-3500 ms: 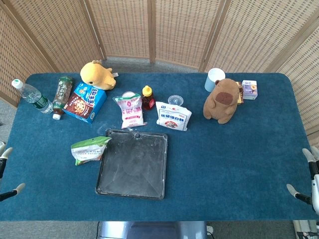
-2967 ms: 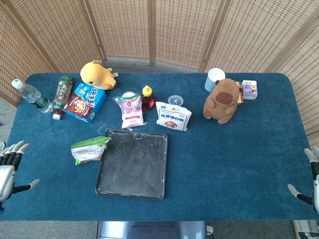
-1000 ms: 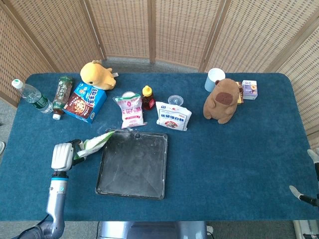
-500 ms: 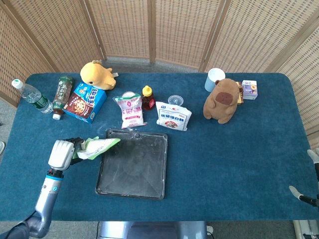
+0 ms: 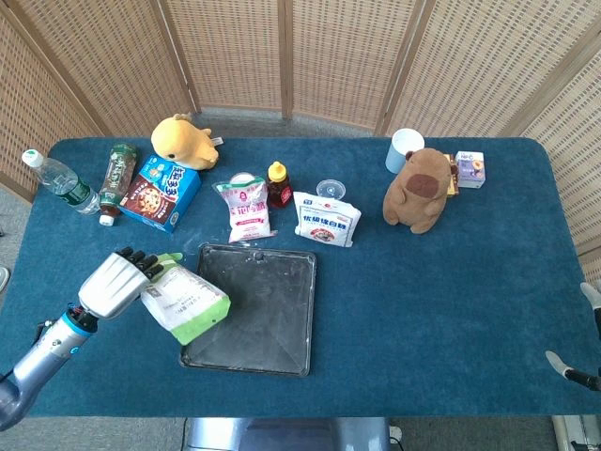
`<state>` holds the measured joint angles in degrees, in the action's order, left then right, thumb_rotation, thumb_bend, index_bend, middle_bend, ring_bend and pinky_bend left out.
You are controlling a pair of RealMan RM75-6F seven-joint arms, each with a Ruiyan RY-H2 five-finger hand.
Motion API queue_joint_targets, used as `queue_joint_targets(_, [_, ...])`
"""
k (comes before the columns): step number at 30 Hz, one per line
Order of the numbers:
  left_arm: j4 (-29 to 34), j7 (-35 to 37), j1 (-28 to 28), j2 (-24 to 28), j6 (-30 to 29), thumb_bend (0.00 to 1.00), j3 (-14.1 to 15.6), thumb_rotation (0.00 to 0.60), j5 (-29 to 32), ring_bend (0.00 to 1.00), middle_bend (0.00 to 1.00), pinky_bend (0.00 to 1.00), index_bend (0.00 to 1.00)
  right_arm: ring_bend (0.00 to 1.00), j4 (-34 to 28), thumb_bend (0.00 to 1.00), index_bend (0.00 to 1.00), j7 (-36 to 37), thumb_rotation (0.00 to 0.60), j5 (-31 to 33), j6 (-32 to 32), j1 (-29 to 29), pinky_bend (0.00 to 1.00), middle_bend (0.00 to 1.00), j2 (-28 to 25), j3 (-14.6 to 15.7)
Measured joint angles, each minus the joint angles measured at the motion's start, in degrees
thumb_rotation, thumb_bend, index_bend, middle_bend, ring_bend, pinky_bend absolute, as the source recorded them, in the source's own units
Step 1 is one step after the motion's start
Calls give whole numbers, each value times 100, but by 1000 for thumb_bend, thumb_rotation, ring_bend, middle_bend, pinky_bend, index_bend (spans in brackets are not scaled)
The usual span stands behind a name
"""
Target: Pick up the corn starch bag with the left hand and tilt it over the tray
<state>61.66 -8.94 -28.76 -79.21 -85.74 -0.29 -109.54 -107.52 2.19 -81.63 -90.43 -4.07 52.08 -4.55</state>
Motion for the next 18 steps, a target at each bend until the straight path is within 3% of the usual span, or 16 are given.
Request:
queue_joint_targets(9, [540,-1389,-795,714,587,396,79,600,-884,679,666,723,702,0,9,87,26,13,600,20,4,0,1,0,-7,-5])
queue_joint_targets(18, [1188,-2230,-1236,1077,1271,403,40,600,-1070,679,667,719,727,0,19,86,26,37,600,23,12,-1,1,0,-16,-1])
